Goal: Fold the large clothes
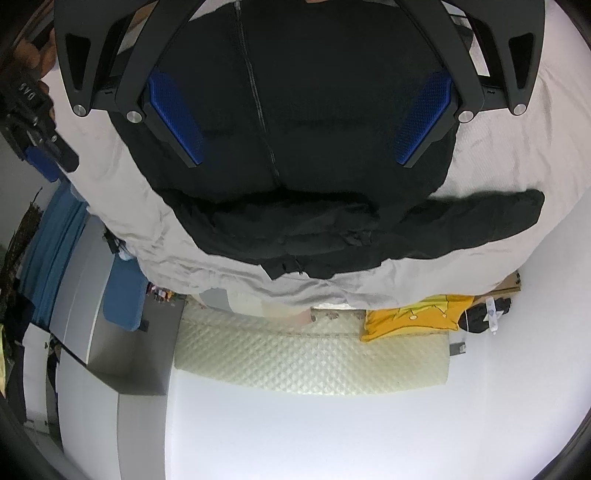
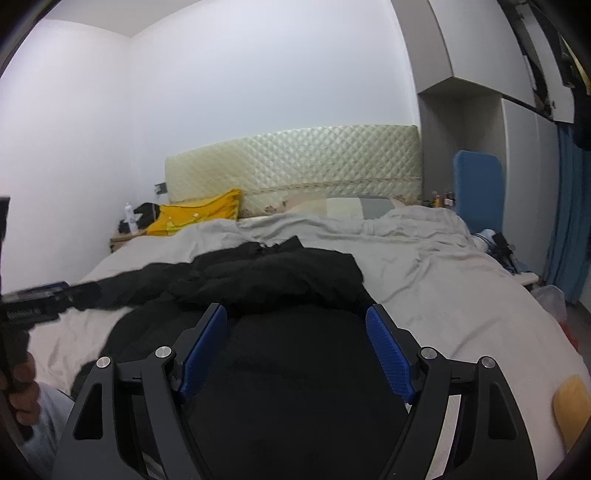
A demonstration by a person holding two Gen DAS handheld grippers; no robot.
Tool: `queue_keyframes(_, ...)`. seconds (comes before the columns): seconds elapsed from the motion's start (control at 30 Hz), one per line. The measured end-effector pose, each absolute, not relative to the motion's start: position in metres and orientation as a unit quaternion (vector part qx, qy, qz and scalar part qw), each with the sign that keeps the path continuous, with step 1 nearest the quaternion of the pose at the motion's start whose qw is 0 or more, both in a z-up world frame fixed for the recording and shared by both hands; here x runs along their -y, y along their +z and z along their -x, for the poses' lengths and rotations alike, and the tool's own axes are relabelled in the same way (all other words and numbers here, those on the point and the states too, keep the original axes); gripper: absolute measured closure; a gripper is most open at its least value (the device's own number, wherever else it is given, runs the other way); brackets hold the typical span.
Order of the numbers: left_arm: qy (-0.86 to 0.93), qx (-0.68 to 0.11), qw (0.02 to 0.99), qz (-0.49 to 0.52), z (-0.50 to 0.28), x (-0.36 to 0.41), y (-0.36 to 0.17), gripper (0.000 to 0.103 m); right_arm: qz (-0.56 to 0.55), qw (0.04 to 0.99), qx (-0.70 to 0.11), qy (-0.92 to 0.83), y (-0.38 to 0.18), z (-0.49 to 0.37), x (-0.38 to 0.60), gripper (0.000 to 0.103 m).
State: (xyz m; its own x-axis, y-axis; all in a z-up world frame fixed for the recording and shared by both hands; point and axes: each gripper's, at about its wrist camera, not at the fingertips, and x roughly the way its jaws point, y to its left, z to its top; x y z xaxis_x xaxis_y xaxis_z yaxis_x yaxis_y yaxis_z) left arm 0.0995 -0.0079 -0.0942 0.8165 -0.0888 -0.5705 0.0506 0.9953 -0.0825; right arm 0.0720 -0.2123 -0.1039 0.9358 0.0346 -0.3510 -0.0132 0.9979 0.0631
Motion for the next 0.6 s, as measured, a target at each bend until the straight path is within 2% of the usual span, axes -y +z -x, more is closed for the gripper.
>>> queue_keyframes(0.13, -0.039, -0.304, 0.951, 0.031, -0.095, 0.008, -0.100, 0.000, -0.037, 0.979, -0.201, 0.013, -0.118, -0.071, 0.218, 0.026)
queue_keyframes(0.6, -0.035, -0.282, 0.958, 0.031, -0.083, -0.011, -0.096, 0.000, -0.036, 0.982, -0.183, 0.005, -0.115, -0.063, 0.218, 0.022)
